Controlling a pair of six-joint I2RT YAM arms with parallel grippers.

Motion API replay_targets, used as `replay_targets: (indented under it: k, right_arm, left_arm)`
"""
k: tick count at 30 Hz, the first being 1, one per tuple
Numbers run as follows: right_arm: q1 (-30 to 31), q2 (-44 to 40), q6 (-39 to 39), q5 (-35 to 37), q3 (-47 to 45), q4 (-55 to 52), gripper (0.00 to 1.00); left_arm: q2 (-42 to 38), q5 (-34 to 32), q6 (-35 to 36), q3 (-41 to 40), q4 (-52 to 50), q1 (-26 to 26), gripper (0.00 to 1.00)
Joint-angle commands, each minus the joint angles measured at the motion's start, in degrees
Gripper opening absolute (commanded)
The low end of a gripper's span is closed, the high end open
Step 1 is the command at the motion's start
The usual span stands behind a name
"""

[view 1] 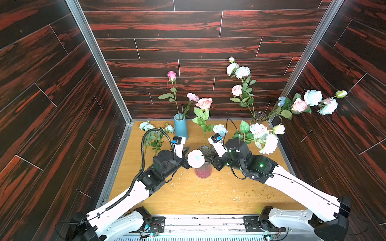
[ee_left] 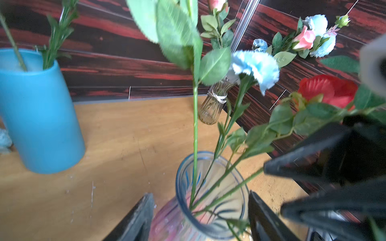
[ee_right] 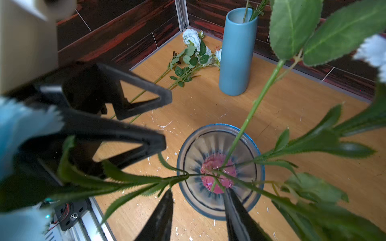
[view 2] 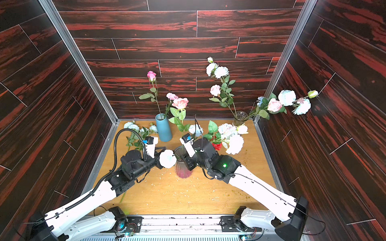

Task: Pick out blue flowers from the vase
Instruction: Adjust the flower in the vase.

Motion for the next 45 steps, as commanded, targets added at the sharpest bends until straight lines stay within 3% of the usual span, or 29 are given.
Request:
replay_targets:
  k: [1,9,15,19,22,24,32,45]
  right_arm:
    - [0.0,-1.8,0.9,-0.1,-0.3,-0.4,0.43]
    - [0.0,-1.5,-0.1,-3.4,-1.3,-2.0,0.45]
    - [0.0,-1.6,0.3,-3.2,-2.6,-1.2,0.46]
    - [0.0,-1.4,0.7,-2.6,-2.6,-1.0,0.46]
    - [0.0,-1.2,0.7,-2.4,-2.4,-0.9,0.46]
    - [0.0,-0.9,0.8,-2.1,-2.4,-0.7,0.46]
    - [0.0,0.2,1.4,-2.6,-2.3,0.5,0.46]
    - [0.0,-0.1,1.2,-2.3,-3.1,0.4,0.46]
  left_arm:
    - [-0.5,-2.2,1.3,1.8,-3.6,-0.2,0.73]
    - [-11.2,-10.2,1.7,-5.2,-13.7,-0.1,0.74]
    - [-15.7,-3.9,1.3,-6.9,-18.0,-0.2,0.78]
    - [-17.4,-3.9,0.6,-8.5,-20.3,-0.3,0.80]
    - [-18.1,-0.9,-0.1,-9.5,-19.0,-0.3,0.86]
    - [-17.5,2.0,-0.7,-9.5,-16.9,-0.7,0.94]
    - [-10.2,4.0,-0.5,-5.9,-8.7,-2.7,0.98]
    - [1.1,-6.6,3.5,7.0,-10.1,-2.7,0.99]
